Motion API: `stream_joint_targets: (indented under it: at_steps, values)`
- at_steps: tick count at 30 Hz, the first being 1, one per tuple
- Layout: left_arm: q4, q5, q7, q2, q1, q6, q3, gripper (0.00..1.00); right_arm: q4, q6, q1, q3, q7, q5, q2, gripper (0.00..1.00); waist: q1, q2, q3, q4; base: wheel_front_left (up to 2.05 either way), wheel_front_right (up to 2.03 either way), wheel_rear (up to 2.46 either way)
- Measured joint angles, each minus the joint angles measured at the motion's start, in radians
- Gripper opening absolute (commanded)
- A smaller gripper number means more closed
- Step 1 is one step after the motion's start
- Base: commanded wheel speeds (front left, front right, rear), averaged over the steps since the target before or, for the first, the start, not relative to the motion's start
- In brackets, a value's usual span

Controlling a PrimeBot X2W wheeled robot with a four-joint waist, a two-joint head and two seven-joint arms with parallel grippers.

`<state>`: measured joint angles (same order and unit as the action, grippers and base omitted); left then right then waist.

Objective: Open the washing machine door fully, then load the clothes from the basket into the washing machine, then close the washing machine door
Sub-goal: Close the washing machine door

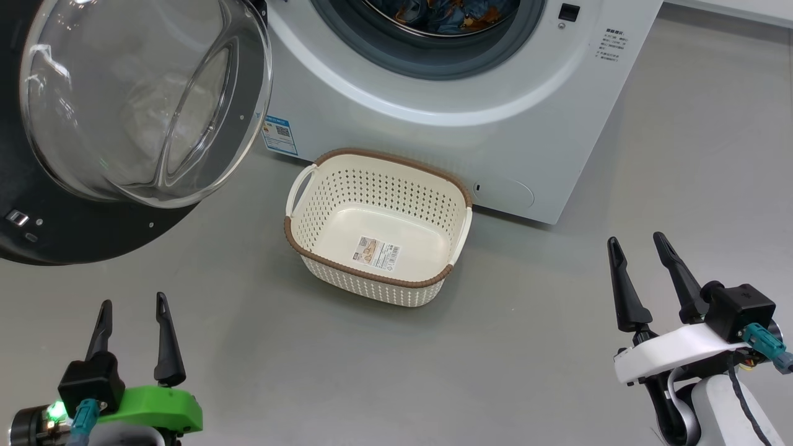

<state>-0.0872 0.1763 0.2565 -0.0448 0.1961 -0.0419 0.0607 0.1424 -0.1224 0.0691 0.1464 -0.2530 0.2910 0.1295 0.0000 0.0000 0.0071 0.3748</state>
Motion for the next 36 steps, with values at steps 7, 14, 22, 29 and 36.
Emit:
stream_joint_targets:
  at_steps: [7,14,22,29,36]
  values:
    - [0.0,-0.002,0.0,0.0,0.01,0.0,0.001,1.0,0.003,0.0,0.0,0.001,0.0,0.0,0.0,1.0,0.0,0.0,-0.003,-0.002,0.0,0.0,0.0]
    - [0.001,-0.002,0.0,0.0,0.01,0.0,0.001,0.95,0.004,0.0,0.0,0.001,0.0,0.0,-0.001,1.0,0.0,0.0,-0.002,-0.007,0.0,0.0,0.0]
    - [0.008,0.032,0.0,0.0,0.01,0.001,0.005,0.0,0.005,0.0,0.0,0.0,0.0,0.0,-0.001,1.0,0.0,0.0,-0.002,-0.011,0.0,0.0,0.0]
    - [0.043,0.076,0.0,0.0,0.009,0.0,0.035,0.0,0.005,0.0,0.0,-0.001,0.0,0.0,-0.002,1.0,0.0,0.0,0.0,-0.012,0.0,0.0,0.0]
    - [0.101,0.186,0.0,0.002,-0.024,0.002,0.129,0.0,0.004,0.0,0.0,-0.004,0.0,0.001,-0.002,1.0,0.0,0.0,0.007,-0.013,0.0,0.0,0.0]
